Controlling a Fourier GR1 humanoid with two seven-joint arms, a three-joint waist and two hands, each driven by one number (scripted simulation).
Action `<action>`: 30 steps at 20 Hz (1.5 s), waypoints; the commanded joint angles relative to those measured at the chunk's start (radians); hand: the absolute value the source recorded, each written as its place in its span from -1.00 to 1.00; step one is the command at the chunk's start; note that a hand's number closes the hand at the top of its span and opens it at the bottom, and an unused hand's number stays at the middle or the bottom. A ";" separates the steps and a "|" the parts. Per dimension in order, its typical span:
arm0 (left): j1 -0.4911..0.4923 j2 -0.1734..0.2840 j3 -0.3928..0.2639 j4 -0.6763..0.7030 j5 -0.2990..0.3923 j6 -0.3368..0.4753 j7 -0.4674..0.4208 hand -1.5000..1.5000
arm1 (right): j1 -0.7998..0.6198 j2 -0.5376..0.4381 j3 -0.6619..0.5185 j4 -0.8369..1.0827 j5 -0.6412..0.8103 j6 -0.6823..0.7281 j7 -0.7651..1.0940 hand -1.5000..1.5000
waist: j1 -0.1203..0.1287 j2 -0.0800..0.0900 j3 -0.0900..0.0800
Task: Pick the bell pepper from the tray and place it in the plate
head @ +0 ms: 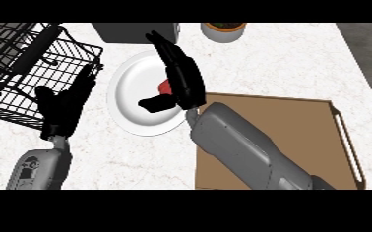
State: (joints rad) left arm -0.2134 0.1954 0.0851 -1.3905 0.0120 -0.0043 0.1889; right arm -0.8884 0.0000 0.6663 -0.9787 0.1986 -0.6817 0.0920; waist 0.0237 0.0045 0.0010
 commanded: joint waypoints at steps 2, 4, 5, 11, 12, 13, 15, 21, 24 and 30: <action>0.040 -0.009 -0.012 -0.012 -0.006 -0.008 -0.028 0.00 | 0.034 0.000 -0.082 -0.088 -0.199 0.026 -0.001 -1.00 | 0.001 0.000 0.000; 0.024 -0.010 -0.002 -0.019 -0.009 0.013 -0.003 0.00 | 0.050 -0.018 -0.172 -0.112 -0.274 0.180 -0.026 -1.00 | -0.015 -0.001 0.000; 0.047 0.002 0.003 -0.013 0.001 -0.014 -0.029 0.00 | 0.066 0.000 -0.129 -0.099 -0.296 0.160 -0.002 -1.00 | -0.006 -0.001 -0.001; 0.086 0.007 0.026 -0.032 0.021 -0.033 -0.033 0.00 | 0.220 -0.032 -0.175 -0.163 -0.289 0.309 -0.129 -1.00 | -0.022 -0.005 -0.001; 0.059 -0.029 -0.020 -0.044 -0.027 0.010 -0.008 0.00 | 0.136 -0.035 -0.268 -0.029 -0.320 0.362 -0.208 -1.00 | -0.016 -0.002 -0.001; 0.071 0.011 0.036 -0.016 0.020 -0.039 -0.043 0.00 | 0.175 -0.005 -0.252 -0.065 -0.275 0.339 -0.202 -1.00 | -0.019 -0.004 -0.001; 0.055 0.014 0.036 0.000 0.006 -0.034 -0.048 0.00 | 0.208 -0.037 -0.283 -0.042 -0.275 0.377 -0.281 -1.00 | -0.019 -0.003 -0.001; -0.006 0.037 0.057 0.022 0.007 -0.046 -0.004 0.00 | 0.207 -0.097 -0.369 -0.090 -0.251 0.455 -0.239 -1.00 | -0.025 -0.004 -0.001; 0.050 -0.014 0.031 -0.018 -0.008 -0.023 -0.031 0.00 | 0.265 -0.065 -0.386 -0.066 -0.207 0.457 -0.296 -1.00 | -0.022 -0.004 -0.001; 0.067 -0.036 0.017 0.008 -0.042 -0.004 -0.070 0.00 | 0.312 -0.108 -0.412 -0.155 -0.158 0.502 -0.203 -1.00 | -0.025 -0.005 -0.001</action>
State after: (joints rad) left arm -0.1581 0.1684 0.0983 -1.4273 -0.0159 -0.0106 0.1742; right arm -0.6358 -0.0944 0.2553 -1.0559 0.0049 -0.1921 -0.1681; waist 0.0020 -0.0001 0.0001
